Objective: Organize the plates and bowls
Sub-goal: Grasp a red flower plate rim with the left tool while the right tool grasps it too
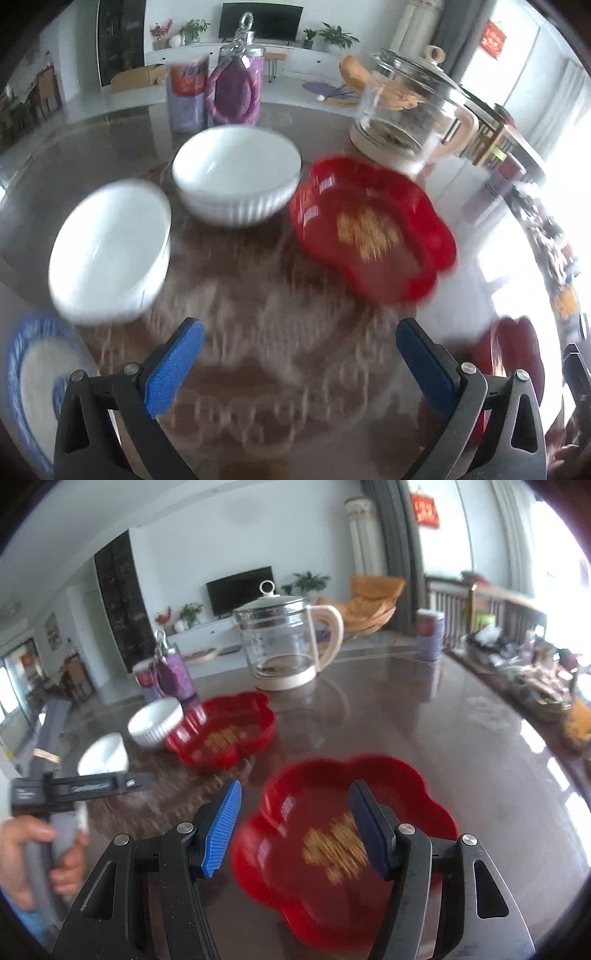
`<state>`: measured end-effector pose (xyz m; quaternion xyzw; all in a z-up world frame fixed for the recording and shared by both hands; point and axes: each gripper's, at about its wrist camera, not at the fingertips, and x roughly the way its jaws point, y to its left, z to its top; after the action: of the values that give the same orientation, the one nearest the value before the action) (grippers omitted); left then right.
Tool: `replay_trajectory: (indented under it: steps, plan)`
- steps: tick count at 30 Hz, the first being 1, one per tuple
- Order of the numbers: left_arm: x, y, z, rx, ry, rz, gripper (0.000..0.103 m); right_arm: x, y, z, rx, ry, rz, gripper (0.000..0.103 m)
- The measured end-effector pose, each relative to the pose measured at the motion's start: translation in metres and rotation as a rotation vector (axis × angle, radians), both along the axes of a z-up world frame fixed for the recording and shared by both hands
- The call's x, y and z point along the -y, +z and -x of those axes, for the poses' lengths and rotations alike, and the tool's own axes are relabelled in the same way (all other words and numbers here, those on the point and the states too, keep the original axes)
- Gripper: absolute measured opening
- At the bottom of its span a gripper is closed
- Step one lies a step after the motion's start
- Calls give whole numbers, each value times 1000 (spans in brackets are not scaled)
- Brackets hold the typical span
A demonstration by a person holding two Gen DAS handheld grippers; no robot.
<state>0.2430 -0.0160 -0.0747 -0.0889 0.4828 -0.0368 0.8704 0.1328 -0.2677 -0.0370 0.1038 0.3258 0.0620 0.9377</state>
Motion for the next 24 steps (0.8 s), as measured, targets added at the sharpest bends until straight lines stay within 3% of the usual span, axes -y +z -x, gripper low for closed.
replay_trajectory:
  steps: [4, 6, 11, 13, 17, 19, 21, 24]
  plan:
    - [12, -7, -41, -41, 16, -12, 90, 2, -1, -82, -164, 17, -82, 65]
    - [19, -11, -52, -58, 8, -27, 80, -4, -10, -125, -231, 24, -57, 65]
    - [28, -19, -65, -64, -7, -76, 68, -15, -42, -191, -360, 58, -42, 63]
    - [31, -25, -72, -82, -9, -77, 61, -16, -54, -203, -395, 61, -51, 49]
    - [32, -37, -78, -110, -12, -58, 54, -22, -73, -214, -436, 72, -68, 34]
    - [35, -41, -80, -103, -21, -31, 51, -24, -78, -214, -443, 86, -79, 18]
    - [36, -44, -80, -80, -25, -21, 39, -27, -81, -211, -442, 101, -84, 9]
    - [33, -44, -77, -76, -41, 21, 36, -25, -78, -203, -414, 91, -72, 8]
